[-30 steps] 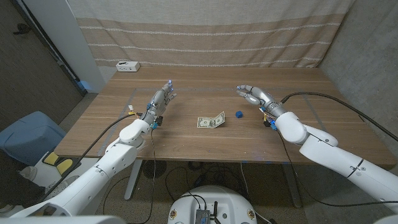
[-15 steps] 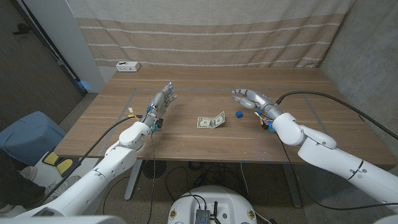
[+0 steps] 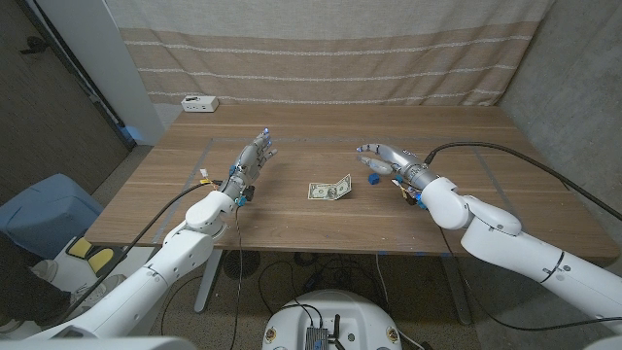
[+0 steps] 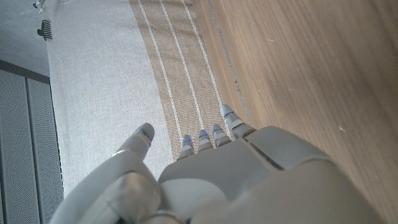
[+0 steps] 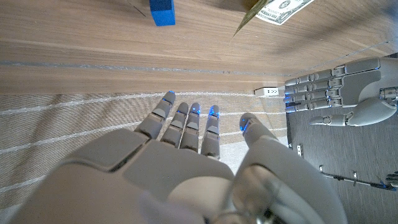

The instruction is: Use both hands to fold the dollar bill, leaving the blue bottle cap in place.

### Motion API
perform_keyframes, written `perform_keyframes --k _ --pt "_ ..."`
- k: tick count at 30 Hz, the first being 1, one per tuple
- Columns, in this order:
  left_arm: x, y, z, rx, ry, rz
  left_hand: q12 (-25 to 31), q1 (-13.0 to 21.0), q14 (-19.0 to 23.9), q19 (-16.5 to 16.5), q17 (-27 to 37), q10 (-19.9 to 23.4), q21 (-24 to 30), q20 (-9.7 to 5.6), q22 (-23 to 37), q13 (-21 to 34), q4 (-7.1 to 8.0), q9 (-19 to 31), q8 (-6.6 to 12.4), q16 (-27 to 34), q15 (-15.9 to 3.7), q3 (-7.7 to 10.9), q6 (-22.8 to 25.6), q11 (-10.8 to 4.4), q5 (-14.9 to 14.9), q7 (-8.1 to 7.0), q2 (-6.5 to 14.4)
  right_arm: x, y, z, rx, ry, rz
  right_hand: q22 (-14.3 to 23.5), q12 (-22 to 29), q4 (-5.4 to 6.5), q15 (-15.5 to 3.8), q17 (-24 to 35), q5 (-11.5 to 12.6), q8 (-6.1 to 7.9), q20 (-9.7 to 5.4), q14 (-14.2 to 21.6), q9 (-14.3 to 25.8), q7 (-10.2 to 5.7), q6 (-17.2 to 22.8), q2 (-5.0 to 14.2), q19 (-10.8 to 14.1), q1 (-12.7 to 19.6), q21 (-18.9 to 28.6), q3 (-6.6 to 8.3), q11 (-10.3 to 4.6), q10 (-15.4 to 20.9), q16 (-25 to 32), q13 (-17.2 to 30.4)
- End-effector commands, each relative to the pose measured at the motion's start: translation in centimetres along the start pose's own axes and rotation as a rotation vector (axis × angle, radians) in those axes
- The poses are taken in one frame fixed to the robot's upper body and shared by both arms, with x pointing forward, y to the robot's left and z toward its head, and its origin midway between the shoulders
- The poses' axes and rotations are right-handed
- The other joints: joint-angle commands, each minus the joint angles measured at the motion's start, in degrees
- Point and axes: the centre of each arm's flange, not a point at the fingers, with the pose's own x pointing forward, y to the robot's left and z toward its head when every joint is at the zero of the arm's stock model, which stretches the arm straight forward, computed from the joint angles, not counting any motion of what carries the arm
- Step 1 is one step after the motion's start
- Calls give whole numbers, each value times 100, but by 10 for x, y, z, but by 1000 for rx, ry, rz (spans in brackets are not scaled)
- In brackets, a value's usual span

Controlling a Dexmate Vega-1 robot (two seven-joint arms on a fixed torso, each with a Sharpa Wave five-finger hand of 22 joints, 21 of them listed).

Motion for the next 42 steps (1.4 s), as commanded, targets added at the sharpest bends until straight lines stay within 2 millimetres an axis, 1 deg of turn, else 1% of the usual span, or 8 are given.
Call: perform_keyframes --k 1,5,6,7,11,27,31,42 --pt "-3 1 0 -2 -3 -1 3 -15 16 19 22 28 -15 16 10 30 -11 23 -9 37 -21 -19 20 -19 9 -9 -55 2 10 10 -46 -12 34 23 -34 -17 -58 7 24 -30 -13 -11 13 -7 57 6 39 76 12 61 -83 -13 18 32" --pt "-4 1 -1 -3 -3 -3 1 -16 24 21 22 26 -20 16 10 30 -11 23 -12 38 -21 -19 18 -19 9 -13 -54 3 13 13 -52 -17 44 23 -42 -27 -70 5 26 -37 -29 -8 14 -21 67 5 40 96 9 70 -102 -14 17 32" --pt "-5 1 -1 -4 -2 -3 1 -16 23 22 22 27 -21 19 10 31 -11 23 -12 38 -23 -19 18 -17 9 -12 -53 3 14 13 -49 -17 48 23 -43 -36 -76 2 27 -40 -29 0 14 -21 71 2 41 109 8 76 -75 -8 17 32" --pt "-5 0 -2 -6 -1 -3 0 -17 24 21 22 27 -23 18 10 31 -11 23 -12 37 -19 -19 19 -19 10 -12 -53 3 15 14 -45 -19 55 23 -45 -43 -80 0 27 -41 -37 1 15 -31 84 0 42 121 7 81 -95 -5 16 32" --pt "-5 -1 -4 -5 7 -13 -2 -17 26 25 22 28 -28 18 10 31 -10 23 -13 37 -21 -18 20 -19 10 -12 -49 3 20 16 -47 -29 71 23 -51 -47 -93 0 27 -46 -45 -4 15 -31 87 -3 44 130 6 83 -97 -10 13 33" --pt "-5 -6 -4 -7 3 -35 -8 -19 32 38 21 34 -50 17 11 31 -9 24 -19 32 -22 -16 15 -26 13 -14 -43 -7 32 26 -73 -35 108 24 -58 -33 -87 10 20 -60 -53 0 17 -29 112 -3 49 136 0 79 -99 14 17 34" --pt "-6 -8 -4 -6 5 -44 -9 -20 32 40 21 35 -55 18 11 31 -9 24 -21 31 -24 -16 10 -19 13 -7 -43 -8 38 29 -89 -32 130 24 -64 -30 -91 13 19 -64 -54 -4 18 -34 119 -1 49 141 -2 80 -107 11 15 34" --pt "-10 -7 -3 -3 1 -44 -13 -23 32 47 20 36 -70 15 12 31 -9 24 -22 28 -19 -17 10 -24 13 -12 -44 -8 46 32 -92 -34 145 24 -72 -25 -96 17 16 -78 -70 -6 19 -39 117 -3 39 149 -9 79 -100 12 15 35"
